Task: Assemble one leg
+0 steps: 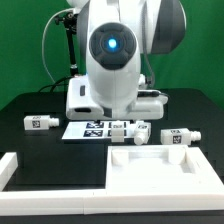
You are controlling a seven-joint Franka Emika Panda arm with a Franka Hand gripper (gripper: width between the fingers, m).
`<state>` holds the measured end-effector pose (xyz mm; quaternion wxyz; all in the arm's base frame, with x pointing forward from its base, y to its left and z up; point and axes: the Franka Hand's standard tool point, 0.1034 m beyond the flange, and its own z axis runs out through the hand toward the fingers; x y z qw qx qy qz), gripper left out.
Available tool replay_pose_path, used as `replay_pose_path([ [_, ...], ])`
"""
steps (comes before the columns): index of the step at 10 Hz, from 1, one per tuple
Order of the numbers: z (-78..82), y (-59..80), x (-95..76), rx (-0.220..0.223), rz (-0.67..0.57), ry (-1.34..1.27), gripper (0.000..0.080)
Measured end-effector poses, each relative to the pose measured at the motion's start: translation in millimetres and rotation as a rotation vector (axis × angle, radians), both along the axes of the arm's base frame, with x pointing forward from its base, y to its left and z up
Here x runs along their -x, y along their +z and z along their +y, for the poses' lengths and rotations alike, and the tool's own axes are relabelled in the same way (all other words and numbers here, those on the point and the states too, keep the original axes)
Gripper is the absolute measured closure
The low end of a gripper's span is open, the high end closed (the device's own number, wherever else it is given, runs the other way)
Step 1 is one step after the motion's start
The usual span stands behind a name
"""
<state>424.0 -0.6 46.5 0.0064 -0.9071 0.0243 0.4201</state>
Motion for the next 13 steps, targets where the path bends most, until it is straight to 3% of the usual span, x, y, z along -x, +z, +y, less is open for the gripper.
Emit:
replay_pose_path([
  [4, 0.1, -2.7, -2.4, -0.005, -0.012, 0.004, 0.0151],
  [8, -1.6, -13.7, 18.7, -0.004, 0.069, -0.001, 0.0151],
  [13, -1.1, -28.3, 28.5, -0.005, 0.045, 0.0, 0.0151],
])
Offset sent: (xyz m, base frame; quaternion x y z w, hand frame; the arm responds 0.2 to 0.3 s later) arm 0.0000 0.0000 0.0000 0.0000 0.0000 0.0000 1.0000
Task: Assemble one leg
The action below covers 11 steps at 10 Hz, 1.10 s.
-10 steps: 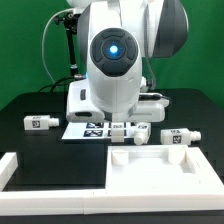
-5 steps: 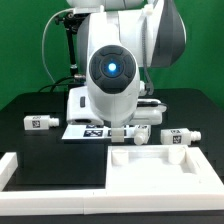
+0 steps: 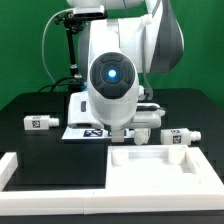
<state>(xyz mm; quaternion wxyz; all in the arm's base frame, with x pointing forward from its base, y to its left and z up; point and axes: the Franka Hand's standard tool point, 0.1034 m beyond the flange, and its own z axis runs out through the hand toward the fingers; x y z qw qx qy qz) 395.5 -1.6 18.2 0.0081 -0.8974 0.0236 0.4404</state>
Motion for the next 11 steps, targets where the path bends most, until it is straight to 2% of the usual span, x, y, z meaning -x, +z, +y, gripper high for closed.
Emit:
replay_pose_path([
  [4, 0.9, -6.8, 0.7, -0.006, -0.009, 0.007, 0.0151],
  [5, 1.0, -6.9, 0.7, -0.007, -0.009, 0.009, 0.0235],
  [6, 1.1, -7.0, 0.8, -0.008, -0.009, 0.009, 0.0371],
  [7, 1.3, -7.0, 0.8, -0.009, -0.009, 0.01, 0.0371],
  [8, 1.4, -7.1, 0.1, -0.009, -0.014, 0.011, 0.0515],
  [9, 1.5, -5.2, -3.4, -0.011, -0.032, 0.012, 0.0515],
  [10, 1.1, 11.6, -11.9, -0.021, -0.022, 0.021, 0.0515],
  [11, 5.6, 33.3, -36.6, -0.026, -0.066, 0.032, 0.0515],
])
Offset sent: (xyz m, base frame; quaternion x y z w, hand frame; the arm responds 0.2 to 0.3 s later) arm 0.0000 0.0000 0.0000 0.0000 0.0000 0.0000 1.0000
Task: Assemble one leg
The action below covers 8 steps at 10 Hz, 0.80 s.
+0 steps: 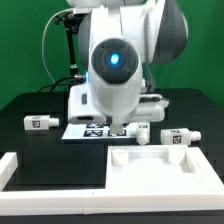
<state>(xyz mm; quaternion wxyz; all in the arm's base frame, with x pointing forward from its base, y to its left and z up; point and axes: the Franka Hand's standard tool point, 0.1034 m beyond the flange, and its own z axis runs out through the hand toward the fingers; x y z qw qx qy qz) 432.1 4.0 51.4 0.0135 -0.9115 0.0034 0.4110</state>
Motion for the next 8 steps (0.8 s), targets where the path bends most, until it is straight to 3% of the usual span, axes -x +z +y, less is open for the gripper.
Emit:
replay_pose_path([
  [1, 7.7, 30.7, -27.7, -0.008, -0.113, 0.017, 0.0515],
  [2, 13.3, 56.0, -43.1, -0.015, -0.184, 0.031, 0.0515],
  [3, 19.4, 65.7, -63.1, -0.016, -0.279, 0.042, 0.0515],
  [4, 23.0, 58.6, -67.4, -0.016, -0.38, 0.048, 0.0515],
  [5, 22.1, 57.7, -61.9, -0.015, -0.431, 0.047, 0.0515],
  [7, 26.1, 57.4, -71.8, -0.012, -0.592, 0.047, 0.0515],
  [8, 39.5, 59.4, -74.3, -0.019, -0.657, 0.058, 0.0514],
])
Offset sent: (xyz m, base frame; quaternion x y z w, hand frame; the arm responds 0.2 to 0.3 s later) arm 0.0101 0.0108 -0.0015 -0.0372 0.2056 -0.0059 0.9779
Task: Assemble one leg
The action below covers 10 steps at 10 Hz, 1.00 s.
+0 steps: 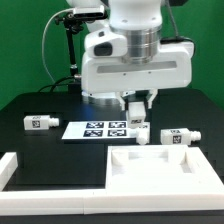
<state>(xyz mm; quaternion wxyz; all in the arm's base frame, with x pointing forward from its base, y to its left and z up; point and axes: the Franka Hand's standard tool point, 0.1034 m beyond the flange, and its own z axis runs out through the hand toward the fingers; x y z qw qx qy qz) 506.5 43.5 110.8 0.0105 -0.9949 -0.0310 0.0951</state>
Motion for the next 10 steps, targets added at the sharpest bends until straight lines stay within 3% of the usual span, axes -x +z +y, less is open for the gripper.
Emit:
replay_pose_path([
  [3, 31.5, 38.6, -65.5, -0.037, -0.203, 0.007, 0.0514],
  [4, 40.0, 44.1, -76.2, -0.045, -0.292, -0.008, 0.0514],
  [7, 39.8, 39.1, -76.5, -0.062, -0.486, -0.003, 0.0514],
  [8, 40.7, 41.8, -83.1, -0.074, -0.602, 0.0, 0.0514],
  [10, 34.9, 22.0, -86.9, -0.073, -0.714, 0.051, 0.0514],
])
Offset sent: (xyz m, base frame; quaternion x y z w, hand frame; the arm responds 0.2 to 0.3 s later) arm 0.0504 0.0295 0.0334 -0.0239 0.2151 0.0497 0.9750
